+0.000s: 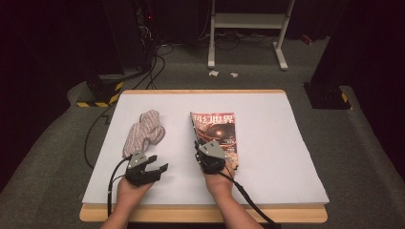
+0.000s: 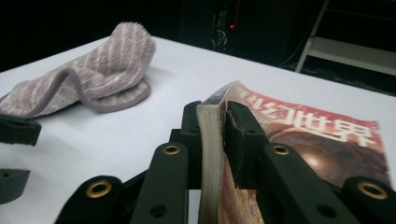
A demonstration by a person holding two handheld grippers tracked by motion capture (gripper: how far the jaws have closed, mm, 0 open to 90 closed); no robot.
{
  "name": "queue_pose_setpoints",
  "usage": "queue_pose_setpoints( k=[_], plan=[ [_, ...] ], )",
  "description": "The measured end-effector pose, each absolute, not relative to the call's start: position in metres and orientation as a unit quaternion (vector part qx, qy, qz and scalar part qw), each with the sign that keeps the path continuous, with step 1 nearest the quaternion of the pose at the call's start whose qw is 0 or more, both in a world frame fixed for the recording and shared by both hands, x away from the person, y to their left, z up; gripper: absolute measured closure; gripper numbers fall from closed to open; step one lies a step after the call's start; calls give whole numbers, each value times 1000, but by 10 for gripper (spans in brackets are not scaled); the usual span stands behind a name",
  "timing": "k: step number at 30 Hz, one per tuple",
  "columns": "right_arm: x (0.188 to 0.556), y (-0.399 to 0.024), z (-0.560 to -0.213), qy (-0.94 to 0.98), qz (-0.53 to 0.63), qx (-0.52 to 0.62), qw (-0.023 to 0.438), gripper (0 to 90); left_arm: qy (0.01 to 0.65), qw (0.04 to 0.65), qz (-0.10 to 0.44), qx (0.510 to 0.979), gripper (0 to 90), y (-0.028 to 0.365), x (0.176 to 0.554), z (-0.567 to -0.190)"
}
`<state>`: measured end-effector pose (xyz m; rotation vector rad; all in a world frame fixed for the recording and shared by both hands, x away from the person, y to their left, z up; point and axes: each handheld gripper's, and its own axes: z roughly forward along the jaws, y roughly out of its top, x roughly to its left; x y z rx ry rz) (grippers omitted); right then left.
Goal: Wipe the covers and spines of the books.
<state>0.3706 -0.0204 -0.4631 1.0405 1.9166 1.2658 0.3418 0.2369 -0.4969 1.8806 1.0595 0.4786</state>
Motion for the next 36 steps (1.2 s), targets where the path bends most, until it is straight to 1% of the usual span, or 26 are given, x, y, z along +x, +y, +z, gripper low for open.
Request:
queue_pose_setpoints(
  k=[1, 3, 5, 6, 7, 9, 10, 11, 13, 22, 30, 32, 34, 36],
  plan=[
    [370, -16, -467, 731, 474, 389, 299, 739, 428, 449, 194, 760, 380, 237, 342, -497],
    [370, -14, -469, 734, 473, 387, 296, 724, 428, 449, 194, 760, 379, 237, 342, -497],
    [368, -10, -472, 743, 469, 383, 285, 676, 428, 448, 194, 760, 379, 237, 342, -497],
    [368, -9, -474, 748, 467, 385, 270, 633, 428, 448, 193, 761, 380, 237, 342, -497],
    [368, -9, -474, 748, 467, 385, 270, 633, 428, 448, 193, 761, 380, 237, 342, -497],
    [367, -7, -476, 756, 471, 382, 246, 553, 427, 447, 194, 762, 380, 236, 342, -497],
    [366, -7, -476, 760, 475, 380, 229, 549, 426, 447, 194, 762, 380, 236, 342, -497],
    [365, -5, -476, 760, 482, 376, 221, 529, 427, 446, 195, 762, 381, 236, 342, -497],
    [359, -5, -473, 754, 499, 370, 216, 500, 428, 446, 195, 761, 380, 237, 342, -497],
    [364, -26, -465, 740, 501, 388, 226, 498, 429, 445, 196, 761, 380, 237, 342, -497],
    [367, -44, -471, 739, 487, 403, 232, 495, 428, 443, 195, 763, 383, 236, 341, -496],
    [366, -46, -473, 742, 482, 404, 232, 495, 429, 451, 167, 765, 428, 235, 342, -496],
    [364, -50, -473, 741, 481, 405, 235, 494, 429, 447, 148, 771, 426, 226, 344, -495],
    [361, -56, -472, 739, 481, 407, 238, 494, 430, 429, 125, 785, 403, 211, 348, -496]
  ],
)
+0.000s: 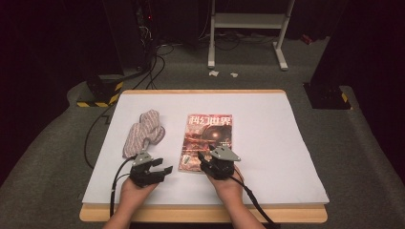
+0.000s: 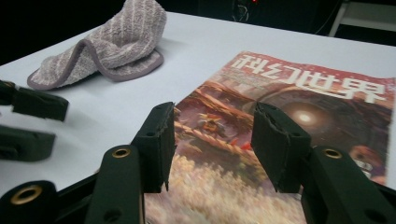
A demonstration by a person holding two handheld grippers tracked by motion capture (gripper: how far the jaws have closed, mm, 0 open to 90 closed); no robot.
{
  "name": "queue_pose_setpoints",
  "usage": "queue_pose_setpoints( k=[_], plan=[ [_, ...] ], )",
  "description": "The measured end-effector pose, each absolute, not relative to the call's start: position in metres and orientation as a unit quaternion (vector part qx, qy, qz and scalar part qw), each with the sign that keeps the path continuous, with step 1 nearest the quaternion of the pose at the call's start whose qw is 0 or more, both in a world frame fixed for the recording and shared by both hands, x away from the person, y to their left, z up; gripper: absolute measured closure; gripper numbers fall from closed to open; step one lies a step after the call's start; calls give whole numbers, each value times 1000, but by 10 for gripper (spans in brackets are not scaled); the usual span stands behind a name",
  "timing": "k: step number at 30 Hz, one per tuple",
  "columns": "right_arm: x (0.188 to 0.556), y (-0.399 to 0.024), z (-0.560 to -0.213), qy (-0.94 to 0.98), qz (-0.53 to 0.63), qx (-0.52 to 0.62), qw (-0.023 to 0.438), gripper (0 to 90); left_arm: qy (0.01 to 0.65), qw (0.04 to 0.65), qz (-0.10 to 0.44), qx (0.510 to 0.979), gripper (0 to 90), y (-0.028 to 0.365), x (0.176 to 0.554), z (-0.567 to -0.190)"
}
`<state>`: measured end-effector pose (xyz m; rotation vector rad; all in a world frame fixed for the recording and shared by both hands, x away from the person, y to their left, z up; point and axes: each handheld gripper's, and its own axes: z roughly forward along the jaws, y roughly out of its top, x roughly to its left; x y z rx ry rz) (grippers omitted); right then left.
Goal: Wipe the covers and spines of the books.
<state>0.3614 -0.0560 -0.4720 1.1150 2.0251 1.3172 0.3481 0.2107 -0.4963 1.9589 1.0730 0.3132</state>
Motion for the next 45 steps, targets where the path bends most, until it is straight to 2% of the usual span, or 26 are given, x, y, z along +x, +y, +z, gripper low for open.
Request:
queue_pose_setpoints(
  k=[3, 7, 11, 13, 14, 15, 18, 23, 25, 34, 45],
  plan=[
    [353, -71, -471, 733, 481, 412, 249, 494, 415, 399, 124, 808, 413, 178, 354, -498],
    [346, -88, -470, 724, 486, 417, 255, 495, 415, 382, 123, 817, 444, 163, 357, -501],
    [342, -100, -470, 717, 492, 421, 258, 495, 396, 394, 107, 822, 503, 158, 353, -502],
    [341, -106, -470, 713, 495, 423, 260, 495, 389, 390, 118, 826, 497, 154, 350, -501],
    [340, -110, -471, 712, 495, 424, 263, 494, 391, 390, 128, 824, 463, 154, 349, -500],
    [340, -116, -471, 708, 496, 426, 266, 492, 394, 393, 151, 817, 423, 160, 348, -497],
    [338, -128, -470, 700, 499, 427, 280, 483, 399, 408, 178, 802, 415, 175, 345, -490],
    [340, -149, -472, 700, 485, 431, 300, 456, 429, 435, 255, 749, 383, 231, 337, -476],
    [347, -173, -474, 691, 471, 443, 322, 429, 451, 431, 287, 727, 376, 264, 337, -473],
    [357, -228, -481, 652, 446, 510, 340, 363, 489, 438, 296, 693, 344, 309, 335, -468],
    [355, -225, -483, 658, 440, 509, 338, 354, 481, 439, 272, 709, 329, 301, 339, -474]
  ],
)
